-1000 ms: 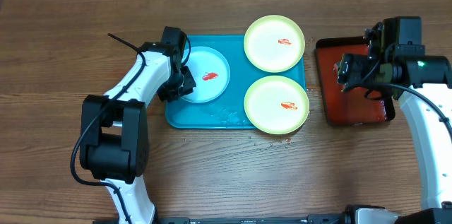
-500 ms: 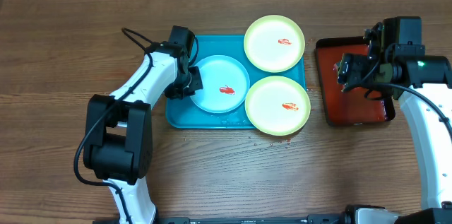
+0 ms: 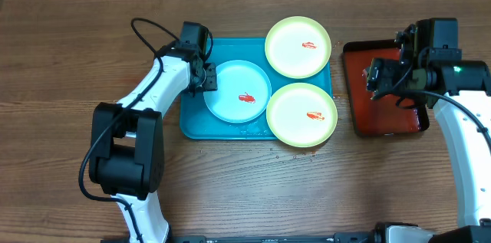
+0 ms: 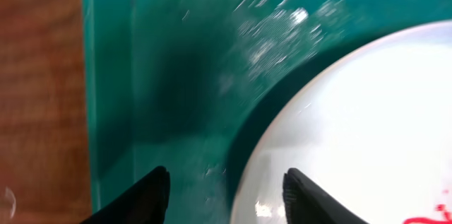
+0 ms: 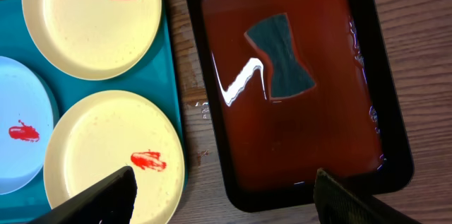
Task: Clean dirty plates on tray and stack at the side
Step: 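Grasp the white plate's left rim with the left gripper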
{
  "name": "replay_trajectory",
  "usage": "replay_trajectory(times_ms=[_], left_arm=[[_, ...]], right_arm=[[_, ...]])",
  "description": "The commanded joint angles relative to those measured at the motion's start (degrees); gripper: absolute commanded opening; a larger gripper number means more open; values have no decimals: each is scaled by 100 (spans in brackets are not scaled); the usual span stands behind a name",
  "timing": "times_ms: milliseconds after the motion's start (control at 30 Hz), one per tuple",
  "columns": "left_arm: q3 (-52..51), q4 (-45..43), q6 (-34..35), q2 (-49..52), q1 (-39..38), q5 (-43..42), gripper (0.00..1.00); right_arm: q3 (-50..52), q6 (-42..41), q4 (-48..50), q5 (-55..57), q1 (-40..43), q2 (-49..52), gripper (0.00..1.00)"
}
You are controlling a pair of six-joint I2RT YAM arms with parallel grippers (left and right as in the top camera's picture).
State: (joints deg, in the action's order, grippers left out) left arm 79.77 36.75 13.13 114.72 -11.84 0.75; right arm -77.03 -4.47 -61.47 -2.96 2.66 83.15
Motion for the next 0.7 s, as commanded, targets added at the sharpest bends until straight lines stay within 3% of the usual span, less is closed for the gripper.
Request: replay_trajectory(times_ms=[0, 100, 300, 400, 667], left_arm=[[103, -127, -807, 129, 15, -566, 48], [103, -9, -800, 295, 15, -573, 36], [103, 435, -800, 560, 26, -210, 29], [103, 476, -800, 577, 26, -28, 4], [610, 1139, -531, 527, 227, 365, 4]], right_arm=[[-92, -24, 20, 37, 44, -72, 82], [-92, -24, 20, 37, 44, -72, 82], [-92, -26, 24, 37, 44, -72, 82], [-92, -61, 24, 37, 44, -72, 80], [-173, -352, 125, 33, 44, 256, 76]])
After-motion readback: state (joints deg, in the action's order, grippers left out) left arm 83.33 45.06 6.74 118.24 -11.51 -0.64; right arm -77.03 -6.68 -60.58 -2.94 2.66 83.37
